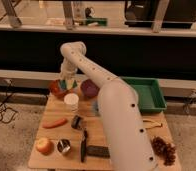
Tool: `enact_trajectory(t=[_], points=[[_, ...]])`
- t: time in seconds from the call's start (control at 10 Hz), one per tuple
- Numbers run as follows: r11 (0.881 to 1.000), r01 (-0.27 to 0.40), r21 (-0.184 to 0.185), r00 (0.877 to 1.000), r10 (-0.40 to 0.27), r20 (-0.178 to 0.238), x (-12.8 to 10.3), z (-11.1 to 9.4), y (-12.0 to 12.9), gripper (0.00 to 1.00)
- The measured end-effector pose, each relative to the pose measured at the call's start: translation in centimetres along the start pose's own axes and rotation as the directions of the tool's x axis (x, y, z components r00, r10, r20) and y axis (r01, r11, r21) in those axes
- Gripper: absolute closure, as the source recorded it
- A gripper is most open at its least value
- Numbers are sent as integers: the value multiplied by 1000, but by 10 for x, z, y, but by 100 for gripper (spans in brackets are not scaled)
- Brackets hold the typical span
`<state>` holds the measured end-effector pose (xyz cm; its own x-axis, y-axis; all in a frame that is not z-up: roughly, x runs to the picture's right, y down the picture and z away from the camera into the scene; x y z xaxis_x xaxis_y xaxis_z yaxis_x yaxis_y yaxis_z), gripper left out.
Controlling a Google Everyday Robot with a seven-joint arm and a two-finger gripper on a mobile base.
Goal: Place sponge in red bowl
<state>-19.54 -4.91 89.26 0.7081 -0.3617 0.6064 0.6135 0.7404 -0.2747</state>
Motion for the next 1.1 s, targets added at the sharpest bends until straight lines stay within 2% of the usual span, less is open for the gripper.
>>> enact_trajectory(t=[0.3, 0.8, 1.1], points=[[1000, 1, 11, 1000, -1, 5, 0, 9, -6, 87], [997, -42, 59, 999, 42, -2, 11, 20, -10, 87], [996, -45, 76, 999, 45, 3, 8, 24, -17, 87]])
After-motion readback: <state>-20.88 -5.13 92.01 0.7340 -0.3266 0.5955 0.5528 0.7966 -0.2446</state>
